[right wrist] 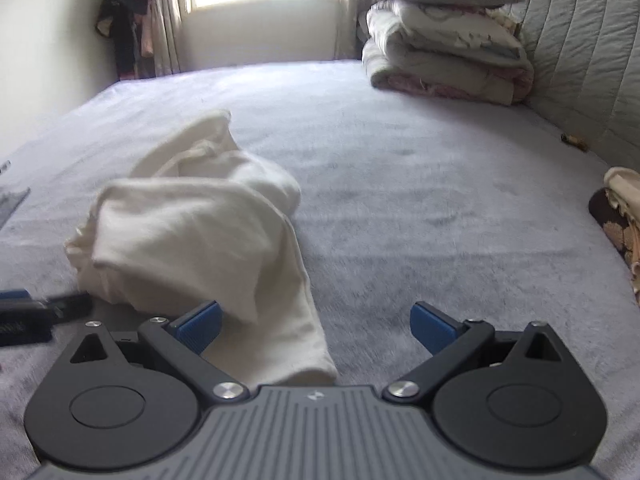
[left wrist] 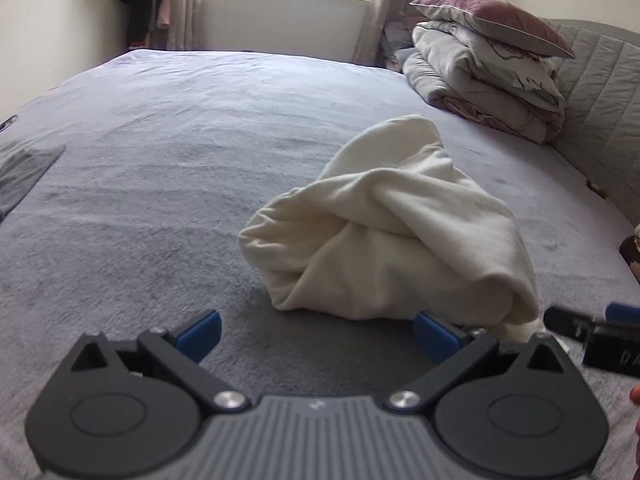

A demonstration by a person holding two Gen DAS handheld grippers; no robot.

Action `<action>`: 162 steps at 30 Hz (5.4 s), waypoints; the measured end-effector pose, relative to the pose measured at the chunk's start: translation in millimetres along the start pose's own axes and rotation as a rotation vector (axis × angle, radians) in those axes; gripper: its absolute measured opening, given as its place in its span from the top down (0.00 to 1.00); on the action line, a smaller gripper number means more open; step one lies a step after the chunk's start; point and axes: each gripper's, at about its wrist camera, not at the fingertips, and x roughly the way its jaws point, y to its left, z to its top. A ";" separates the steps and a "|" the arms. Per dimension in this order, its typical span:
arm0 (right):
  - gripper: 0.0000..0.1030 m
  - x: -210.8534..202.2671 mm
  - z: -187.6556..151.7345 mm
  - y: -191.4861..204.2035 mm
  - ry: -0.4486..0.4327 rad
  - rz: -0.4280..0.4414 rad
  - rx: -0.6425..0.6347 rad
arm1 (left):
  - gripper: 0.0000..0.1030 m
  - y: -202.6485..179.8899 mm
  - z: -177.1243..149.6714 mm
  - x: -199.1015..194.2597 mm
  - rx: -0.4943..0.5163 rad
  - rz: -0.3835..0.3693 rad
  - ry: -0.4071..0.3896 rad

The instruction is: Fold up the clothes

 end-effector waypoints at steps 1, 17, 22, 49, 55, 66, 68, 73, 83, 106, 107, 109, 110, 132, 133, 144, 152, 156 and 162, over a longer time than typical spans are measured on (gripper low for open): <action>0.00 -2.2 0.1 1.2 -0.039 0.002 0.002 | 0.00 -0.3 0.5 1.7 0.008 0.001 -0.001; 0.02 9.7 6.2 -12.0 0.002 0.197 0.037 | 0.01 17.3 6.5 23.7 -0.084 -0.064 0.138; 0.08 23.4 3.7 -10.1 0.070 0.212 0.011 | 0.01 23.2 6.6 23.7 -0.124 -0.045 0.103; 0.87 8.5 8.6 -18.2 0.177 0.314 -0.063 | 0.00 49.4 13.8 17.5 -0.215 -0.098 0.180; 0.58 0.5 12.2 -15.1 0.099 0.313 -0.092 | 0.00 51.4 11.7 18.4 -0.224 -0.081 0.180; 0.49 6.8 12.9 26.2 0.025 0.397 -0.212 | 0.00 61.1 14.3 21.7 -0.283 -0.072 0.174; 0.49 11.5 13.2 28.8 0.016 0.385 -0.213 | 0.00 62.4 15.9 24.3 -0.291 -0.083 0.172; 0.63 15.9 18.1 24.0 -0.035 0.400 -0.170 | 0.00 64.1 19.6 37.5 -0.354 -0.152 0.178; 0.89 15.7 37.4 1.2 -0.099 0.386 -0.094 | 0.02 50.7 18.0 50.2 -0.362 -0.177 0.108; 0.94 0.1 30.6 -2.5 -0.120 0.421 -0.062 | 0.86 37.2 24.4 31.0 -0.264 -0.142 -0.015; 0.94 -0.2 29.9 -1.6 -0.122 0.417 -0.061 | 0.86 40.0 25.6 28.7 -0.268 -0.144 -0.018; 0.94 -1.4 29.8 0.2 -0.122 0.407 -0.058 | 0.87 45.7 29.3 24.4 -0.274 -0.147 -0.026; 0.94 -2.4 31.0 1.2 -0.124 0.403 -0.061 | 0.87 47.9 32.7 22.7 -0.273 -0.144 -0.034; 0.95 32.8 131.7 15.9 -0.169 0.194 -0.115 | 0.53 59.3 46.8 33.9 -0.268 -0.203 0.068; 0.95 37.2 136.1 15.4 -0.167 0.181 -0.117 | 0.50 58.5 46.3 34.2 -0.269 -0.210 0.073; 0.95 85.7 179.7 27.8 -0.145 0.097 -0.127 | 0.44 60.6 46.4 37.0 -0.276 -0.248 0.109; 0.95 99.1 210.3 51.1 -0.164 0.095 -0.147 | 0.46 68.5 47.4 43.9 -0.319 -0.289 0.132; 0.95 105.8 225.7 62.8 -0.173 0.094 -0.156 | 0.46 70.8 48.5 45.6 -0.326 -0.310 0.143; 0.95 102.3 241.1 73.5 -0.189 0.102 -0.187 | 0.46 82.0 55.3 44.5 -0.353 -0.306 0.128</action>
